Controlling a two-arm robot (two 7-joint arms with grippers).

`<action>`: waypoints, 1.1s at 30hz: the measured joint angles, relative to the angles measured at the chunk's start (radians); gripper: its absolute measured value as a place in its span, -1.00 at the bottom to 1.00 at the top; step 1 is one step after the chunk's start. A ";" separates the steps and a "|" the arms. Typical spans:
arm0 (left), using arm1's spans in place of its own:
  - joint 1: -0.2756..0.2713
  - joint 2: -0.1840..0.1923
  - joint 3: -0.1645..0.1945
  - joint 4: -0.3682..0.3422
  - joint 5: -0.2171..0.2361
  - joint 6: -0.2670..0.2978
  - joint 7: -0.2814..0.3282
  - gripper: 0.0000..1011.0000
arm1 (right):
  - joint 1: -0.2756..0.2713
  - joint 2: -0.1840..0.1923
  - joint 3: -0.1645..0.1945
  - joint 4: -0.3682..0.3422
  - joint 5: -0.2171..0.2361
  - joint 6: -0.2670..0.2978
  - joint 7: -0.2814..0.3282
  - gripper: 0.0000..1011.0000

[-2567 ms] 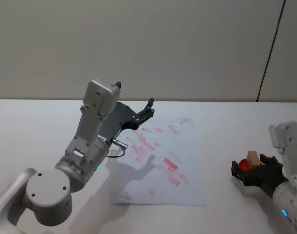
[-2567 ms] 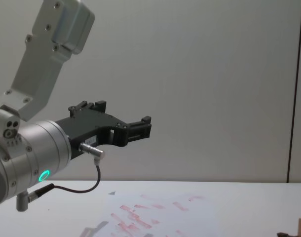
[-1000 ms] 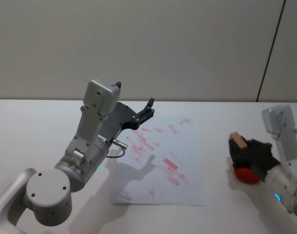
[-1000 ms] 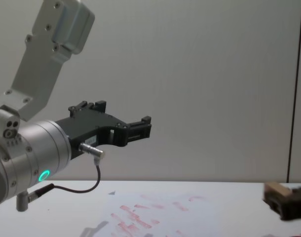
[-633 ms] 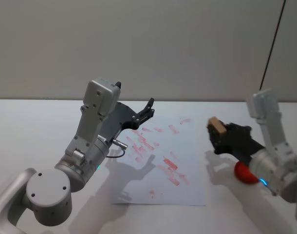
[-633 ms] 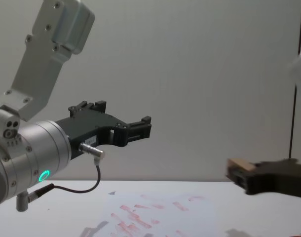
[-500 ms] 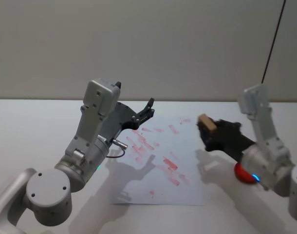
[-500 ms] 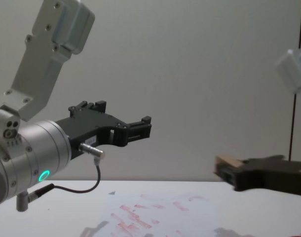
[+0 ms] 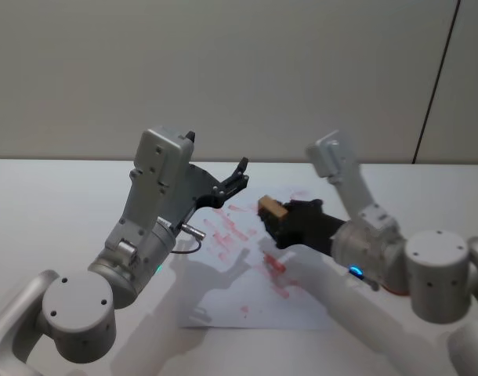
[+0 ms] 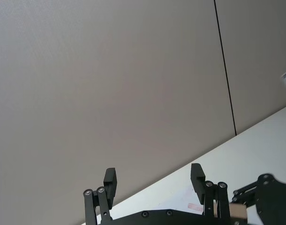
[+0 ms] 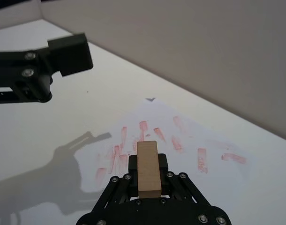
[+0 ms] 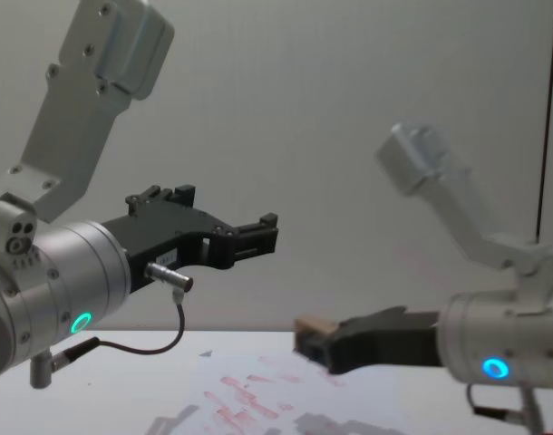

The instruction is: Use the one hand to pick up the stamp and affix it onto the A4 paper.

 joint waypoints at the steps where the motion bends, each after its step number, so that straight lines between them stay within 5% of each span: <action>1: 0.000 0.000 0.000 0.000 0.000 0.000 0.000 0.98 | 0.013 -0.008 -0.006 0.022 -0.012 0.007 0.011 -0.56; 15: 0.000 0.000 0.000 0.000 0.000 0.000 0.000 0.98 | 0.072 -0.040 -0.042 0.157 -0.100 0.072 0.054 -0.56; 33: 0.000 0.000 0.000 0.000 0.000 0.000 0.000 0.98 | 0.096 -0.053 -0.049 0.211 -0.099 0.092 0.056 -0.56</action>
